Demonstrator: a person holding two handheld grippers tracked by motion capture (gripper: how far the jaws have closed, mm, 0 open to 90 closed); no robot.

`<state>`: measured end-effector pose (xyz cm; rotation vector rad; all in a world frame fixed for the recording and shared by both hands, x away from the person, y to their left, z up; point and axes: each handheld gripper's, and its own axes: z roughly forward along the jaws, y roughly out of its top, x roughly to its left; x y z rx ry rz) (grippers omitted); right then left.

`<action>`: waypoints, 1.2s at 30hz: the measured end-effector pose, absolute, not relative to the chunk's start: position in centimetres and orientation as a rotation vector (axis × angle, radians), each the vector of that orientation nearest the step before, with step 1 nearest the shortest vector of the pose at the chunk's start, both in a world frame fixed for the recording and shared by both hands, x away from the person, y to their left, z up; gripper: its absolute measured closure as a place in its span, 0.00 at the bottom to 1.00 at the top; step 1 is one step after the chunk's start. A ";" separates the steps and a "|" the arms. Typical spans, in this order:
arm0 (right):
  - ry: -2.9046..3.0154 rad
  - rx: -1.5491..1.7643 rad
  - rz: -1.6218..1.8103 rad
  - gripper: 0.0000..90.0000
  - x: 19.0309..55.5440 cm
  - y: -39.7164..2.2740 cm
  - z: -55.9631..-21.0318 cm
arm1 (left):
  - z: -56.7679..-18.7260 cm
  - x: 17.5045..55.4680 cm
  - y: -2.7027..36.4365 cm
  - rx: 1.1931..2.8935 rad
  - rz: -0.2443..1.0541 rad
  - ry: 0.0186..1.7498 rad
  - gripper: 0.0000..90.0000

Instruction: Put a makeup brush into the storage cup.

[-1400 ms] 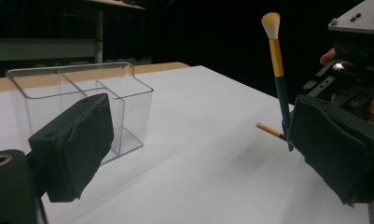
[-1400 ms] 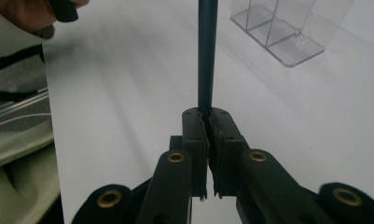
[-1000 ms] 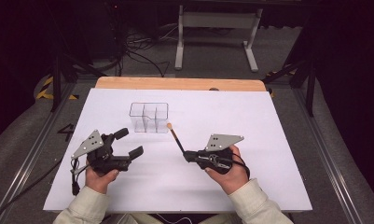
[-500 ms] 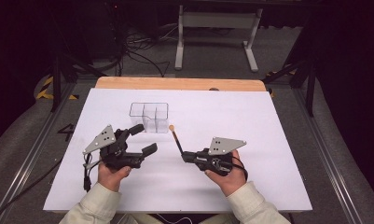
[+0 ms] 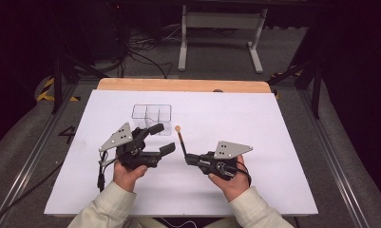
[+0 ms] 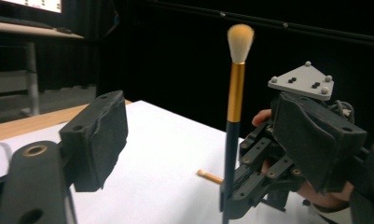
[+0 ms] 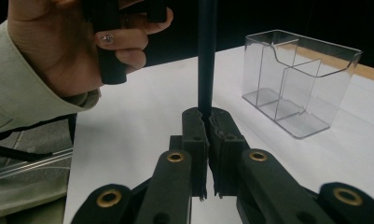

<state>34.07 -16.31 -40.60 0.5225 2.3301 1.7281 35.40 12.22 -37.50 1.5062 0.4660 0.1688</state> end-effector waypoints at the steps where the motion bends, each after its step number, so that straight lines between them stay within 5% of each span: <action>1: 2.325 0.524 1.726 0.95 34.1 -16.4 -40.6 | -37.5 35.4 11.9 1.509 0.157 0.455 0.24; 16: 2.300 0.526 1.726 0.95 33.9 -16.3 -40.8 | -37.6 35.5 10.3 1.538 0.115 0.419 0.45; 36: 2.287 0.517 1.733 0.95 33.7 -16.2 -40.9 | -37.6 35.4 10.2 1.567 0.073 0.403 0.91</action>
